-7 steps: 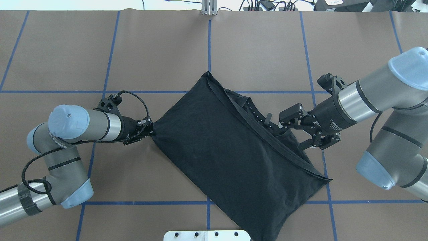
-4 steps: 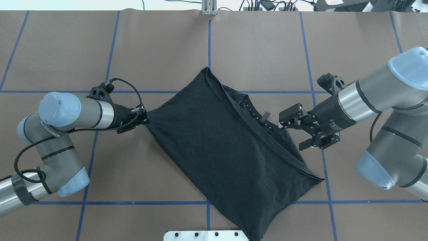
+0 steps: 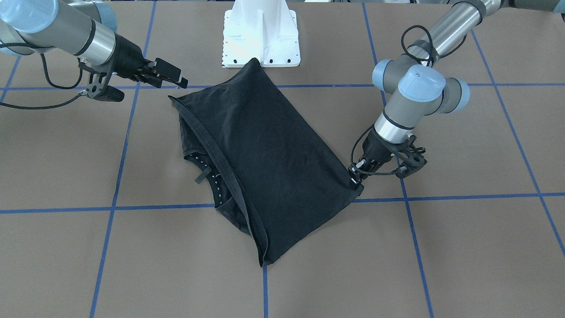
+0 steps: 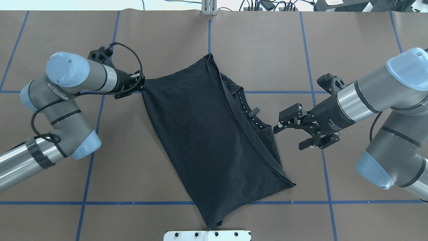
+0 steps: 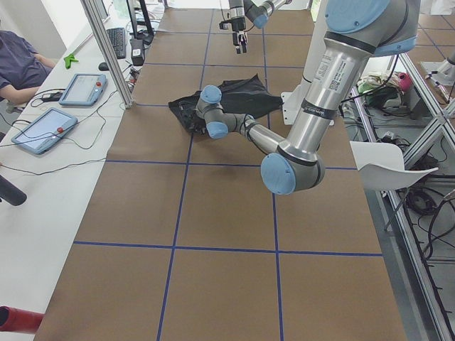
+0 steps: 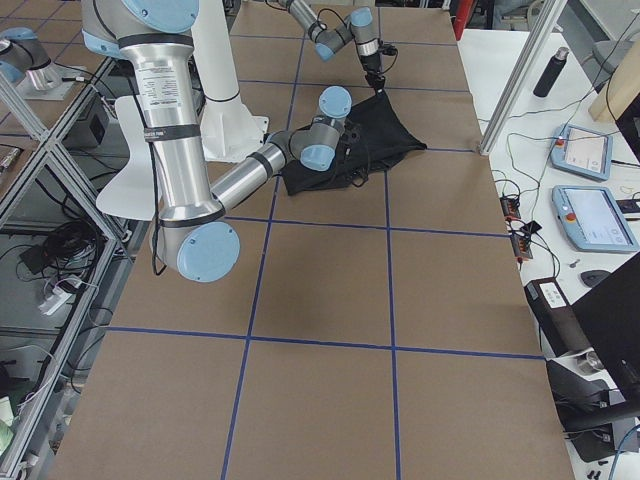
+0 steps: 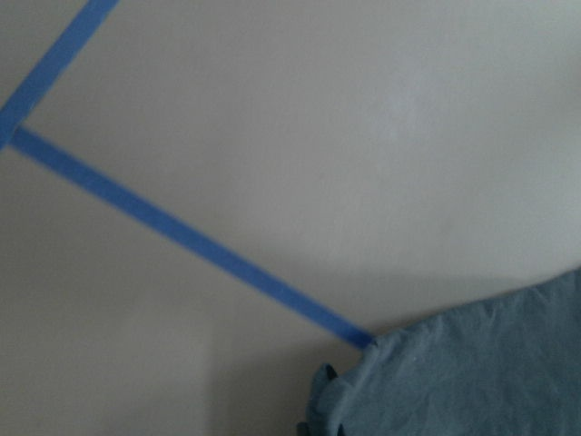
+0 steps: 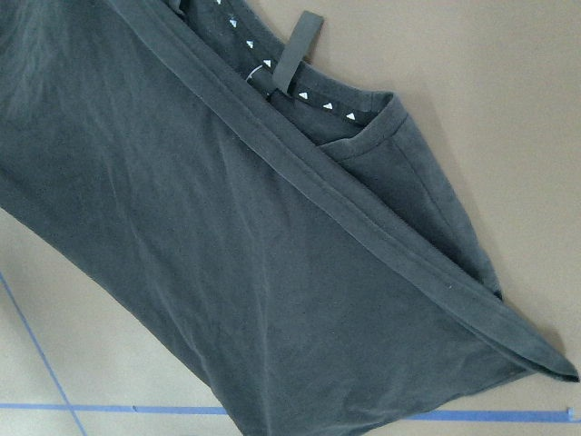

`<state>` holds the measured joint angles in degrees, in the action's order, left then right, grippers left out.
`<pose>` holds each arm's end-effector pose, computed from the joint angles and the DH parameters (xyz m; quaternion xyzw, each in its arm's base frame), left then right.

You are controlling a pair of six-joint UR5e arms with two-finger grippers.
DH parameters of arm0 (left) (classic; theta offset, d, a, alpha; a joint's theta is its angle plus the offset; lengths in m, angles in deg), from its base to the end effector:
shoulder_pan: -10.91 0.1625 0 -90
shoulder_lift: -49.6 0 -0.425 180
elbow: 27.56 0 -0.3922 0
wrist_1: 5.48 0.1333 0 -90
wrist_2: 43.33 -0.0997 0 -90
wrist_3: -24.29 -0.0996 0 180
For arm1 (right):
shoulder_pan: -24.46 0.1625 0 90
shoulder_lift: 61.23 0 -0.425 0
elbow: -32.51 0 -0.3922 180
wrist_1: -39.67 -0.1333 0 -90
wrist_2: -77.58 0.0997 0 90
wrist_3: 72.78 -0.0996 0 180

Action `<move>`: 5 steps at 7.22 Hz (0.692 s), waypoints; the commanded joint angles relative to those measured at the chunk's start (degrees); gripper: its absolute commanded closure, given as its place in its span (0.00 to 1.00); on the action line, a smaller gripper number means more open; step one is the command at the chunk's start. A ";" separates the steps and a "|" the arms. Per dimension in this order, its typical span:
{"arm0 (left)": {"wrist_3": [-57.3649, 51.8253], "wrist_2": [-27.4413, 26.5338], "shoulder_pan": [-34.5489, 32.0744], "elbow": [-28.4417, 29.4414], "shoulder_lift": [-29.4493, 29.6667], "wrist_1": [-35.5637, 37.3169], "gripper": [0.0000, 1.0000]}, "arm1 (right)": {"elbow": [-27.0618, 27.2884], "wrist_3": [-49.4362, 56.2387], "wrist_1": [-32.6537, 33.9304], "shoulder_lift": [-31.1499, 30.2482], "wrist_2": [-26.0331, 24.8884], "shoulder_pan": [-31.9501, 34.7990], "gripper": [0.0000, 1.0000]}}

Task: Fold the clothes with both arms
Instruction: 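Grasp the far corner with the left gripper and drag it away from the robot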

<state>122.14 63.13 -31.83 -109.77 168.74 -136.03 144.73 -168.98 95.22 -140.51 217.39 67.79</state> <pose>0.4453 -0.5546 0.3480 0.0355 0.5224 -0.2961 0.7989 -0.3287 -0.3887 0.2995 -0.1719 -0.5885 0.1040 0.7831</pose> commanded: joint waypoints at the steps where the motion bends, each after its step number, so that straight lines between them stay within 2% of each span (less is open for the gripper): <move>1: 0.14 -3.09 -1.12 14.64 12.72 0.12 1.00 | -0.16 -0.04 0.00 0.00 -0.32 0.00 0.00; 3: 0.06 -7.48 -1.56 19.45 16.99 -0.84 1.00 | -0.16 0.05 0.00 -0.17 -0.76 0.09 0.00; 5: -0.03 -7.93 -2.70 23.74 18.92 -3.64 1.00 | -0.25 -0.04 0.00 -0.18 -1.55 0.26 0.00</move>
<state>122.15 55.89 -33.89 -88.90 186.18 -138.14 144.54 -169.00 95.22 -140.66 216.29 67.96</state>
